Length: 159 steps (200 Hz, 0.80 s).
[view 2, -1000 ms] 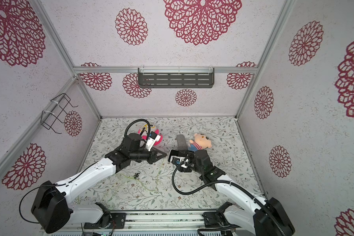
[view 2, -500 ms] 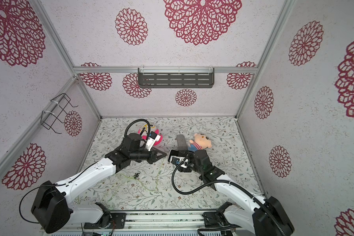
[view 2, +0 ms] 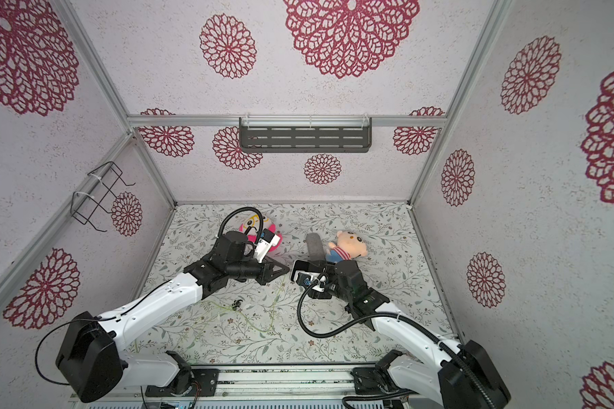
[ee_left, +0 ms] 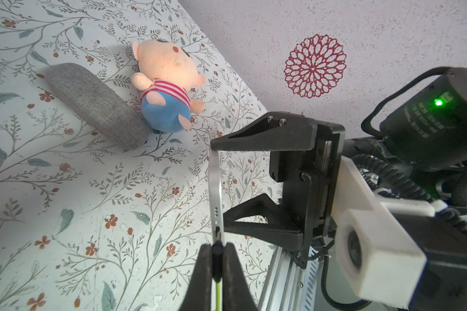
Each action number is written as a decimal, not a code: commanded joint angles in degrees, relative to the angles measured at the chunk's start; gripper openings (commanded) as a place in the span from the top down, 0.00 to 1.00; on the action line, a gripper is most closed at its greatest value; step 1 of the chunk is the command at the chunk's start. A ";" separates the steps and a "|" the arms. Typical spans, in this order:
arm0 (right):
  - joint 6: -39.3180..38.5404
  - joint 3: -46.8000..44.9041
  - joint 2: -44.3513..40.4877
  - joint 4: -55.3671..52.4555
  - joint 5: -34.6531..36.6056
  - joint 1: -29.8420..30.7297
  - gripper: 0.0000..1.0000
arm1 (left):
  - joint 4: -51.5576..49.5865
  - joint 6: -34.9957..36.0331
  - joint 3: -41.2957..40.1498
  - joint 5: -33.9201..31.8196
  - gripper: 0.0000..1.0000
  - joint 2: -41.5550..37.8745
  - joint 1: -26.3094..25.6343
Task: Plug wired earphones into phones
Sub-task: Insert the wired earphone into the phone.
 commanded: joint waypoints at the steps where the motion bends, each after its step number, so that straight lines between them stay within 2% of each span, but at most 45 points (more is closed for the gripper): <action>1: -0.31 3.15 -1.94 3.96 -0.47 0.33 0.35 | -0.27 1.31 1.09 -0.51 1.00 0.34 -0.51; 159: -0.97 3.72 -1.61 3.11 -0.12 1.58 0.35 | -0.71 1.39 1.38 -0.77 1.00 0.78 -0.90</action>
